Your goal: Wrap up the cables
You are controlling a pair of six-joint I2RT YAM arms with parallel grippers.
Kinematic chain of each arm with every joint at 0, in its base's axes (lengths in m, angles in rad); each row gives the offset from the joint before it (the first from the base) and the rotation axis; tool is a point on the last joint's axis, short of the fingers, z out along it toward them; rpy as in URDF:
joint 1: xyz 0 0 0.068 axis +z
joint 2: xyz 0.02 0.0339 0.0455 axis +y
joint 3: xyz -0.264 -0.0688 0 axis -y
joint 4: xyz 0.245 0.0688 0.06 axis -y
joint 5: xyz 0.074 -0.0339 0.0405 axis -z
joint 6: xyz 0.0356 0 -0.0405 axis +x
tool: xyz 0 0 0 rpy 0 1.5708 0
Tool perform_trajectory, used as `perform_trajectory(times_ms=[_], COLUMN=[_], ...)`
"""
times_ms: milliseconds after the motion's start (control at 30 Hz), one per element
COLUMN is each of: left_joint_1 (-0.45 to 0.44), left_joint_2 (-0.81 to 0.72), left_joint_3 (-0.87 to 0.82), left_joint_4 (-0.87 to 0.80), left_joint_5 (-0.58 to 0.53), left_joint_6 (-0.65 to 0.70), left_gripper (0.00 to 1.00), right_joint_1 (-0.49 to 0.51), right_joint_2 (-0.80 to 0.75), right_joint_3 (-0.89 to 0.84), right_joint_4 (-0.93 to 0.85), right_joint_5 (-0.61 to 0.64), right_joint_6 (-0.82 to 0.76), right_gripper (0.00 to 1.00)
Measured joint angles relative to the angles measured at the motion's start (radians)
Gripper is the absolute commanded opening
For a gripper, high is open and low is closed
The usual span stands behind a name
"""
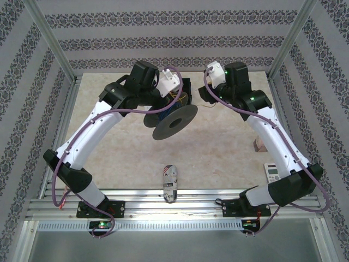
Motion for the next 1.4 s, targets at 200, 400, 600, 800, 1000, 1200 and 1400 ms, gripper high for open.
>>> perform_trajectory(times_ms=[200, 400, 600, 800, 1000, 1200, 1400], left_joint_1=[0.000, 0.003, 0.051, 0.162, 0.282, 0.327, 0.343], left_joint_2=[0.005, 0.005, -0.038, -0.164, -0.219, -0.219, -0.219], left_joint_3=[0.002, 0.003, -0.005, -0.136, -0.340, -0.421, -0.426], left_joint_4=[-0.003, -0.001, 0.046, 0.227, 0.528, 0.751, 0.940], left_joint_5=[-0.014, 0.015, 0.198, 0.401, 0.570, 0.610, 0.578], left_joint_6=[0.006, 0.006, -0.027, -0.156, -0.423, -0.662, -0.835], left_gripper=[0.00, 0.00, 0.00, 0.00, 0.00, 0.00, 0.00], right_joint_1=[-0.002, -0.132, -0.333, -0.433, -0.436, -0.389, -0.198], right_joint_2=[-0.006, -0.089, -0.177, -0.229, -0.304, -0.434, -0.576], right_joint_3=[0.005, -0.116, -0.315, -0.525, -0.719, -0.826, -0.871], right_joint_4=[0.001, 0.064, 0.258, 0.573, 0.874, 0.982, 0.959], right_joint_5=[0.039, -0.040, -0.228, -0.406, -0.444, -0.356, -0.163], right_joint_6=[-0.019, 0.036, 0.207, 0.460, 0.646, 0.671, 0.562], right_gripper=[0.00, 0.00, 0.00, 0.00, 0.00, 0.00, 0.00])
